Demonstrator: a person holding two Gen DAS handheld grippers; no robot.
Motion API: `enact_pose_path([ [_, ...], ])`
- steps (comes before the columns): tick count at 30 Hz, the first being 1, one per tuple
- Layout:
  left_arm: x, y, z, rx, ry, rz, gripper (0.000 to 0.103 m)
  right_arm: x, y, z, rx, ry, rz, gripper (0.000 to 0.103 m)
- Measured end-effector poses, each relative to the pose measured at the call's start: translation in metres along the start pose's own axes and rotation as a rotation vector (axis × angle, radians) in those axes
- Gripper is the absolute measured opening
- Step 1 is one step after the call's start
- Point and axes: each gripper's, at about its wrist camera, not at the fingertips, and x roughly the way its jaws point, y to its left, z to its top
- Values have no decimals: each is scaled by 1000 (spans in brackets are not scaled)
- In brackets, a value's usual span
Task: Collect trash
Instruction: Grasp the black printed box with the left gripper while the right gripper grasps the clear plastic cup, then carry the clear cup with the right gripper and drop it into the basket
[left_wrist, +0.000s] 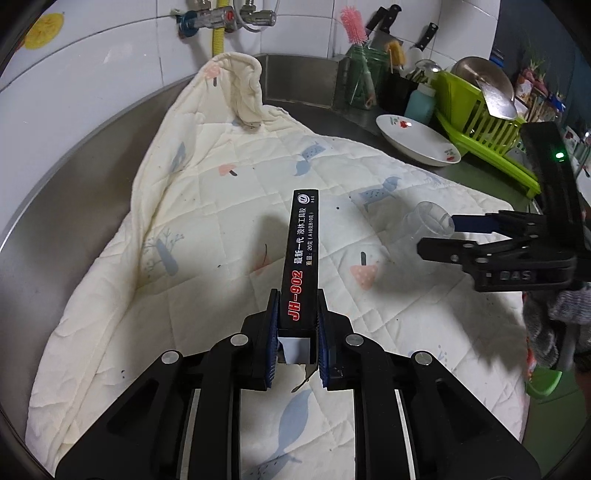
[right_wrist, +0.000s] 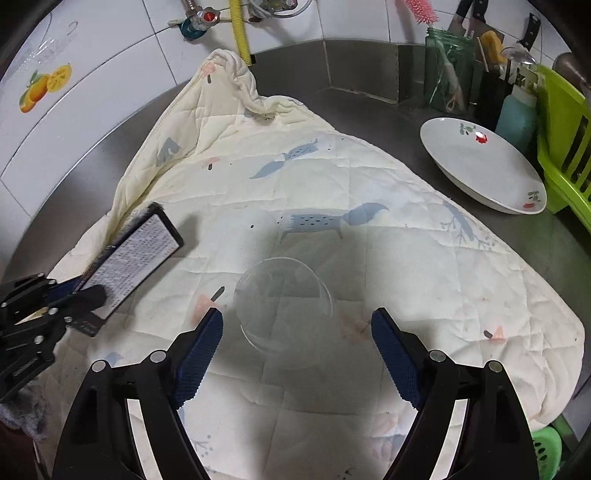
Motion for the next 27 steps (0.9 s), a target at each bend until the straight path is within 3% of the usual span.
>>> enact_pose_path([
  [6,-7,-1,-2,-5,-5,-7,17,12,3,3,-12,13,-26,78],
  [13,-12,-2,-6,-6,-8,-8,17,24,2,0,2,38,-22,61],
  [19,-17,-3,-11,-14,-7,-16,17,7,3,-7,8,14,-22,60],
  [27,-37,-22,-22,-10,-22,-51,17,-47,-4,-37,10,-17,-24,60],
])
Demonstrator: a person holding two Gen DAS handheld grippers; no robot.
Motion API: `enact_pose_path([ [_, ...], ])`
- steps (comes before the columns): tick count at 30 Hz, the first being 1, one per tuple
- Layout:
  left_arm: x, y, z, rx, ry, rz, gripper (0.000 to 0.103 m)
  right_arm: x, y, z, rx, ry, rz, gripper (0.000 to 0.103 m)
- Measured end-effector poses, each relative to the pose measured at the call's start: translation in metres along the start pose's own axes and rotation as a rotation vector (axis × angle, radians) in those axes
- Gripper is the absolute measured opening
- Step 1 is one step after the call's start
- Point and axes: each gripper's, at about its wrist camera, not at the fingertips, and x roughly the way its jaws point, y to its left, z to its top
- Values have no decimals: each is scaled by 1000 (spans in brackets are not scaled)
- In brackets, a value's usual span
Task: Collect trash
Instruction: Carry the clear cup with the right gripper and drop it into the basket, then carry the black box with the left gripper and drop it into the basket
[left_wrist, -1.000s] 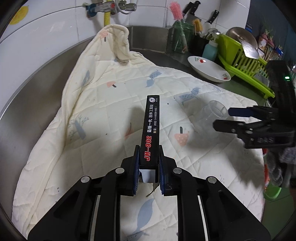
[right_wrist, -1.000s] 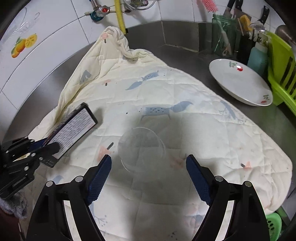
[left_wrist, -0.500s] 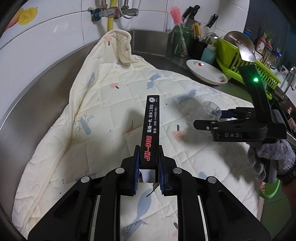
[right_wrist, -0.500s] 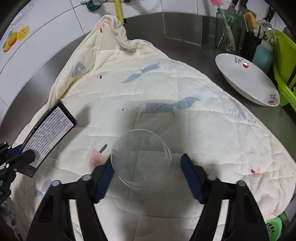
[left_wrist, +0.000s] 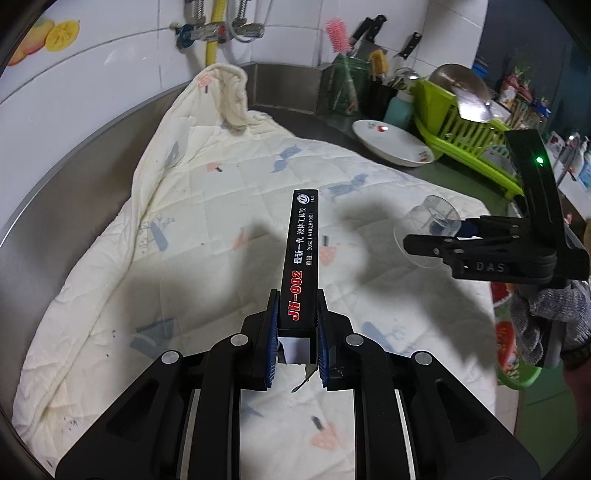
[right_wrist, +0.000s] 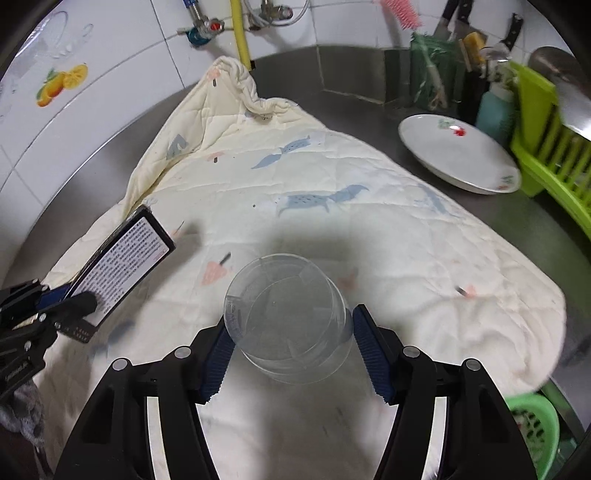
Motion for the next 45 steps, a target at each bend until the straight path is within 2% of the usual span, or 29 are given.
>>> enact_pose_path([
  [9,-29,-47,-17,24,-31,-70,17,-58,-39,-62,44,7,-71,61],
  [19,-47,-107,-32,94,-52,-141,17,-107,-111,-135,169,25,-175,61],
  [30,-52,-184,-45,180,-42,-232,17,-134,-176,-172,280,19,-254,61],
  [36,-39,-229,-56,221,-6,-288,17,-146,-200,-187,334,4,-254,62],
  [39,-30,-250,-61,239,18,-307,17,-153,-209,-194,354,-11,-258,70],
  [45,-7,-283,-70,257,72,-328,17,-167,-221,-206,376,-45,-262,70],
])
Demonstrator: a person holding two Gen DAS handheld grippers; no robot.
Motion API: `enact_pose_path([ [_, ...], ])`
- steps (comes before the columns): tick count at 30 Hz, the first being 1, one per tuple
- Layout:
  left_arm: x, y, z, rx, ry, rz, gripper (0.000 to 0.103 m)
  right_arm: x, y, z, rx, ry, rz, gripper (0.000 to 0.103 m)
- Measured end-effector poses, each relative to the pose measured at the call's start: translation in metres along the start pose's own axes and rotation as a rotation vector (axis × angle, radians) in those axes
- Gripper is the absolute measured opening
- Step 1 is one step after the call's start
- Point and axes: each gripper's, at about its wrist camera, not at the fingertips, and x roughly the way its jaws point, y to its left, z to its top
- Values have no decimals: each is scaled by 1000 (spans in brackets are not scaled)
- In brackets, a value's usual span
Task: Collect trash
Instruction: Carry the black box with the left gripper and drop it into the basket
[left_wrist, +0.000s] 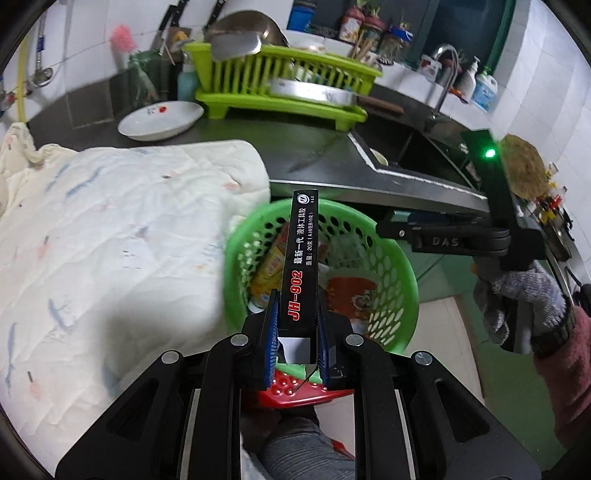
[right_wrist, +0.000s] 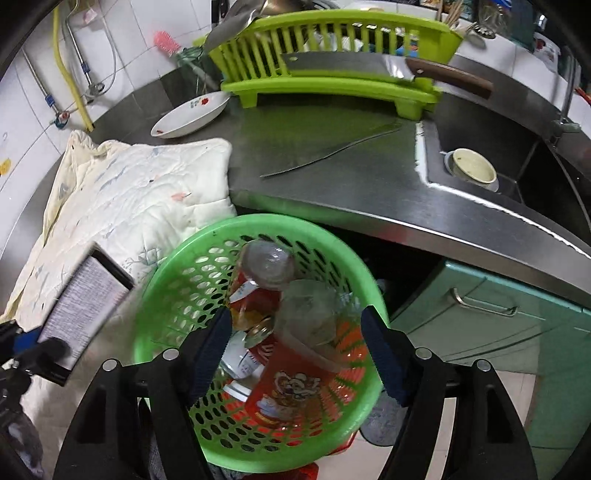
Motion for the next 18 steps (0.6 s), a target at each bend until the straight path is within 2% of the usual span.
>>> enact_pose_path([
  [9,40,-13,-1,-31,92,-19,17,-15,-14,-11,12,-19,34,71],
  [18,57,-19,1,-54,130,-4,20,-24,-12,-19,12,-33,59,71],
])
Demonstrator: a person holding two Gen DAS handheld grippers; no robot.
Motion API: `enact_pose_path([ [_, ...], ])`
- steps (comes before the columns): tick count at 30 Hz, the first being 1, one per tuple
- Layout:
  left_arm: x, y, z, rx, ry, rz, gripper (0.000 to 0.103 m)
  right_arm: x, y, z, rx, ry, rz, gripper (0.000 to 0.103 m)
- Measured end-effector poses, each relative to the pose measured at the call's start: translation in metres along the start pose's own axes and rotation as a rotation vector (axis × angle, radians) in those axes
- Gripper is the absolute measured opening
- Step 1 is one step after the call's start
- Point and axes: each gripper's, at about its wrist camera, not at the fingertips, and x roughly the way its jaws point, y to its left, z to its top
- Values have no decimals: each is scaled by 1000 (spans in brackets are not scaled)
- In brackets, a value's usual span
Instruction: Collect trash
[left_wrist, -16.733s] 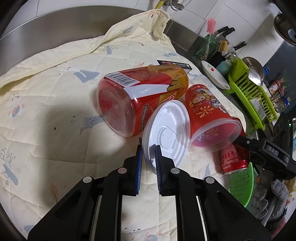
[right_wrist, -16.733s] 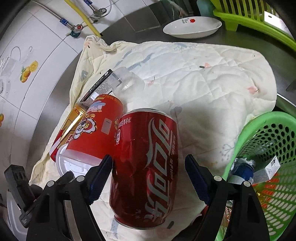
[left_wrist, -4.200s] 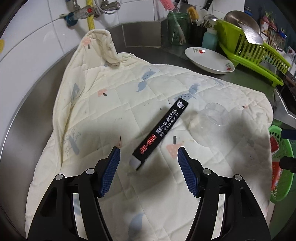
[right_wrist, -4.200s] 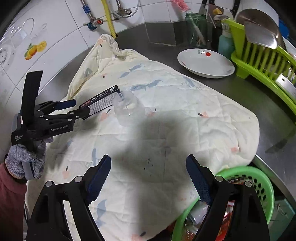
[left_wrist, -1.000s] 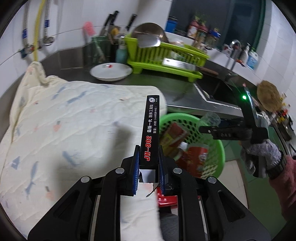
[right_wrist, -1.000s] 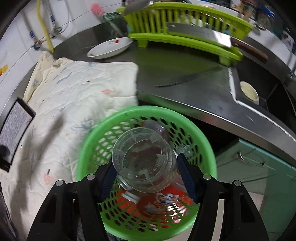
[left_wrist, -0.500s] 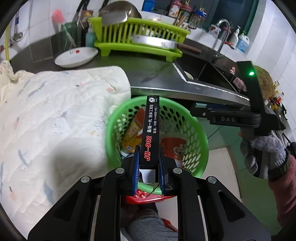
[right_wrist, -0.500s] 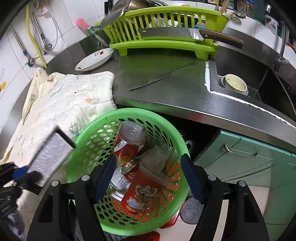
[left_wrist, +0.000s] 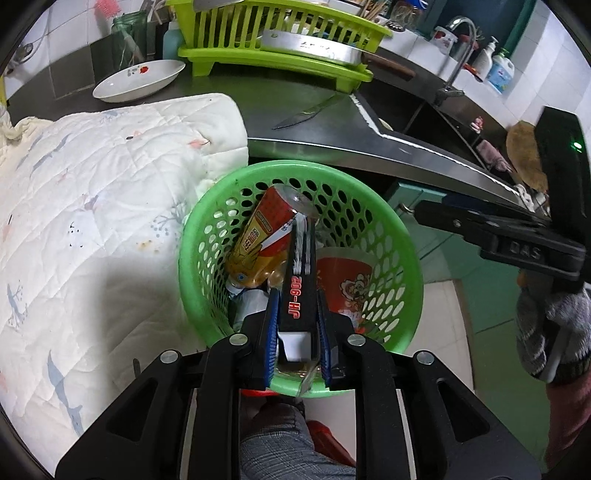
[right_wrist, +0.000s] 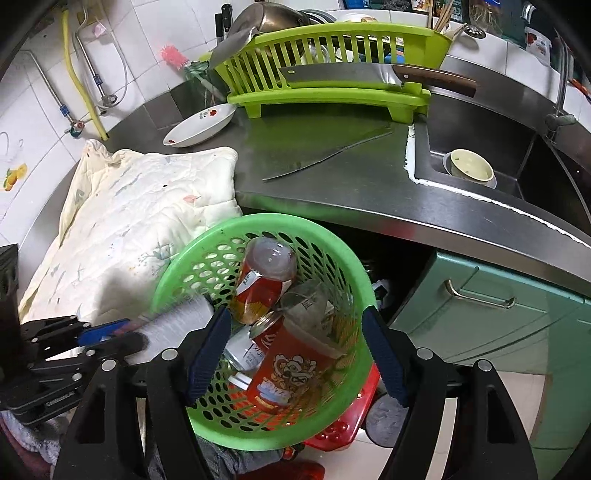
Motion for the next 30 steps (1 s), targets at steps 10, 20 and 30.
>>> enact_pose_path([
  [10,-17,5,-6,-17,-46,20,53,-11,17,-16,-30,-2,29,71],
  [20,-59,25,-19,-48,-135,80,73,-23,54,-36,-75,-20,32,77],
  [30,-107,58,-46,-119,-223,190,90,-38,104,-51,-138,-66,26,89],
])
